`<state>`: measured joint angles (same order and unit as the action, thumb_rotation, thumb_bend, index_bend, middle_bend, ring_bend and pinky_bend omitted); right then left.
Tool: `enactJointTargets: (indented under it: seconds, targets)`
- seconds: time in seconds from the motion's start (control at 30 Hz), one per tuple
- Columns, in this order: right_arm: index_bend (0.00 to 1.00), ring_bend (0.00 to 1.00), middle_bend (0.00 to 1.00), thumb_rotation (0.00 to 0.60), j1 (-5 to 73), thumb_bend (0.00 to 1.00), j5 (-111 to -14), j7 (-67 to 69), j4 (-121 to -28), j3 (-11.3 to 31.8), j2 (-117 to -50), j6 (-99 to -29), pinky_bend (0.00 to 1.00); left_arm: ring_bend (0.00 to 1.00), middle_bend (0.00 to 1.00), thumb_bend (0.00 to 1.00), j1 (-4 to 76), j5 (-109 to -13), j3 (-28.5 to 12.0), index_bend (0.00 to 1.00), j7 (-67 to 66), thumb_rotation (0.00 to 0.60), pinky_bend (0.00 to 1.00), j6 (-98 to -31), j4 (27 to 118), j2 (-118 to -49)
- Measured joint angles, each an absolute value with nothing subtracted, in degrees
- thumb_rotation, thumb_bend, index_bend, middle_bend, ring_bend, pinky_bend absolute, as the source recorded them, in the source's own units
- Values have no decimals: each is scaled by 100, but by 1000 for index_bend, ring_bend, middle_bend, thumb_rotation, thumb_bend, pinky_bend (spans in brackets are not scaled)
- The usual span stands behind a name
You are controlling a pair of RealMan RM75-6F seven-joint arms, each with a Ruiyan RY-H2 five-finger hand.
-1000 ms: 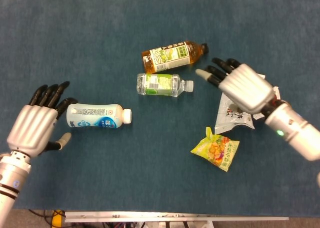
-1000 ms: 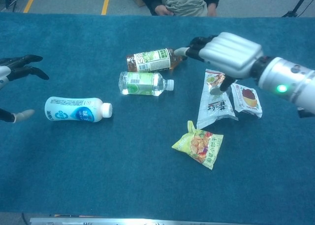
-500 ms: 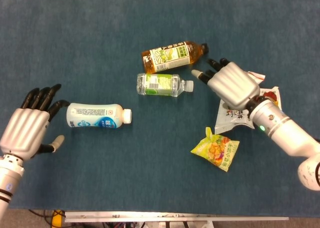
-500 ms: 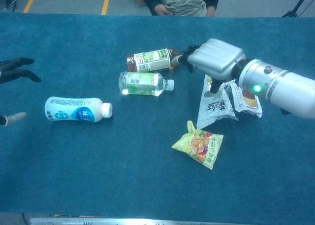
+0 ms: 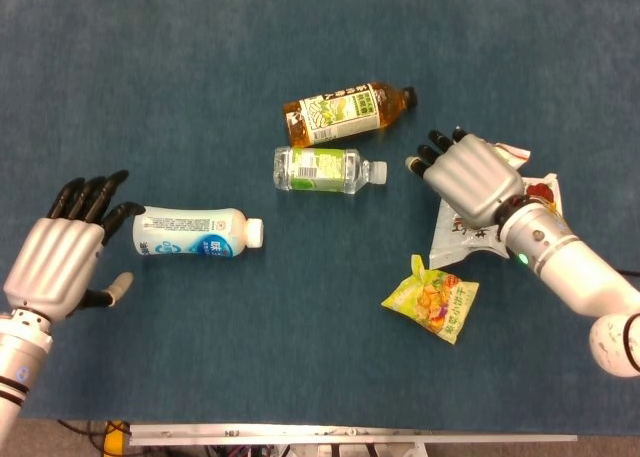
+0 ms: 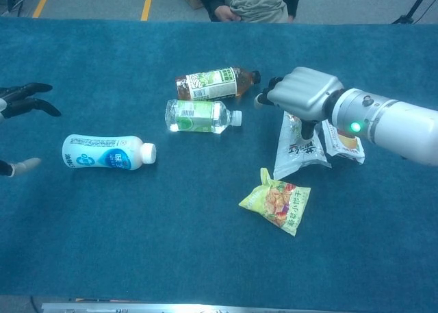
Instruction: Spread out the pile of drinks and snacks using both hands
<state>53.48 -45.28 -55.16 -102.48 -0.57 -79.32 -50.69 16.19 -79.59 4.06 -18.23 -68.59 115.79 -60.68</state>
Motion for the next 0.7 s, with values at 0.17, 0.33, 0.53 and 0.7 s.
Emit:
enactJointTargets:
  seconds: [0.17, 0.33, 0.53, 0.7]
  targets:
    - [213, 122, 209, 600, 5443, 0, -4391, -5605, -10237, -166, -7974, -5109, 284, 0, 0, 278, 1626, -7957, 398, 207, -1817, 600, 0, -6831, 11565, -6081]
    - [213, 122, 209, 600, 5602, 0, -4149, -5768, -10194, -260, -8119, -5169, 284, 0, 0, 278, 1640, -7945, 382, 207, -1802, 600, 0, -6801, 11548, -6085]
    - [213, 122, 209, 600, 5797, 0, -3816, -5968, -10155, -292, -8364, -5310, 284, 0, 0, 278, 1645, -7933, 372, 207, -1764, 600, 0, -6776, 11519, -6090]
    - [213, 122, 209, 600, 5964, 0, -3557, -6073, -10099, -285, -8567, -5416, 284, 0, 0, 278, 1634, -7937, 362, 207, -1713, 600, 0, -6788, 11494, -6078]
